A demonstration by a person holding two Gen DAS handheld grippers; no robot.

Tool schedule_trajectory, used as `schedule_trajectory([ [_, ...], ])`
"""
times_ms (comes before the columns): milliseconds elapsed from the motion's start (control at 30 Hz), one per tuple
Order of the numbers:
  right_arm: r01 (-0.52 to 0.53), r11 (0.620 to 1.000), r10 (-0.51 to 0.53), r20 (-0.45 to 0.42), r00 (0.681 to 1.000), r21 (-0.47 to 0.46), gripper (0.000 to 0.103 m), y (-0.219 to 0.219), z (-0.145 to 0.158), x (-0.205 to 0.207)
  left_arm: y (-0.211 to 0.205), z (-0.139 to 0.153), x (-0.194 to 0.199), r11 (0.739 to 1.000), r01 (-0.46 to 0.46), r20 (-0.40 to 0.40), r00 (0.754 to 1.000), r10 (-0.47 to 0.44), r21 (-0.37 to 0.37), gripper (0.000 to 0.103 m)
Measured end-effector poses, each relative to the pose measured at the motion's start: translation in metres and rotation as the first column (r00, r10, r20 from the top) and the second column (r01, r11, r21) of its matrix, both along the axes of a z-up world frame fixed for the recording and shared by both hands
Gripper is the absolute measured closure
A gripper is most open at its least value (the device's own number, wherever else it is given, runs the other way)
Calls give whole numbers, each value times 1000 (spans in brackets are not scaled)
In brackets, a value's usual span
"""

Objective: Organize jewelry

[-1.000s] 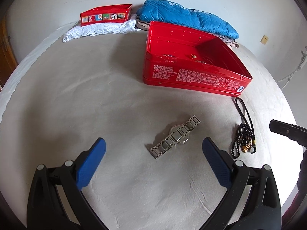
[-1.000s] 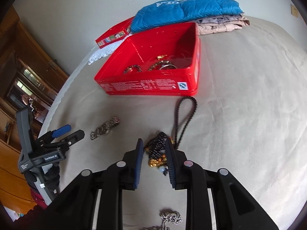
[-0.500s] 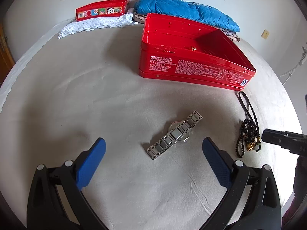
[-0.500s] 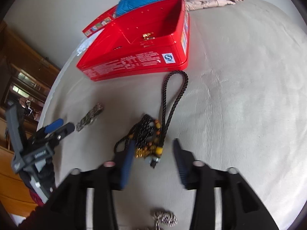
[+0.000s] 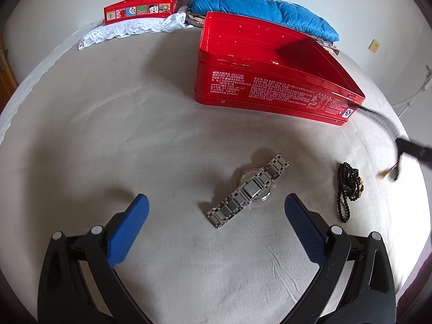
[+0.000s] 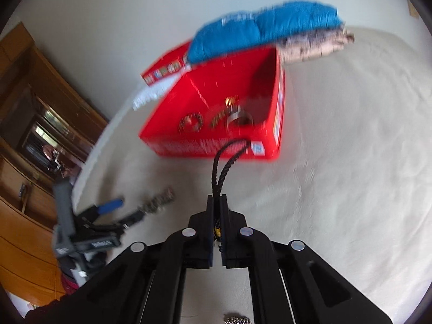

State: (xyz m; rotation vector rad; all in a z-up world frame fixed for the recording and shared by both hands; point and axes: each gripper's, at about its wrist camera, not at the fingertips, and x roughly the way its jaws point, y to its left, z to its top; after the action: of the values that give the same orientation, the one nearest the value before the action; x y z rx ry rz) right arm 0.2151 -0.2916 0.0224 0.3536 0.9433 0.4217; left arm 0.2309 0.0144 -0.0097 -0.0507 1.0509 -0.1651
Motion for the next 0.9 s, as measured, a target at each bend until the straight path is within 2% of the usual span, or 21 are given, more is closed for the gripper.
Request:
schedule_trajectory([
  [100, 19, 1000, -20, 38, 999, 24, 100, -10, 14, -1, 0, 0, 1, 1000, 0, -2, 1000, 0, -3, 3],
  [200, 23, 999, -24, 34, 999, 29, 100, -12, 14, 2, 1, -1, 2, 1000, -1, -3, 1000, 1, -3, 3],
  [600, 41, 998, -37, -88, 995, 46, 100, -20, -38, -4, -8, -4, 4, 999, 20, -10, 1000, -20, 28, 3],
  [900, 34, 998, -28, -109, 994, 57, 100, -20, -47, -5, -25, -8, 21, 995, 48, -32, 998, -45, 83, 3],
])
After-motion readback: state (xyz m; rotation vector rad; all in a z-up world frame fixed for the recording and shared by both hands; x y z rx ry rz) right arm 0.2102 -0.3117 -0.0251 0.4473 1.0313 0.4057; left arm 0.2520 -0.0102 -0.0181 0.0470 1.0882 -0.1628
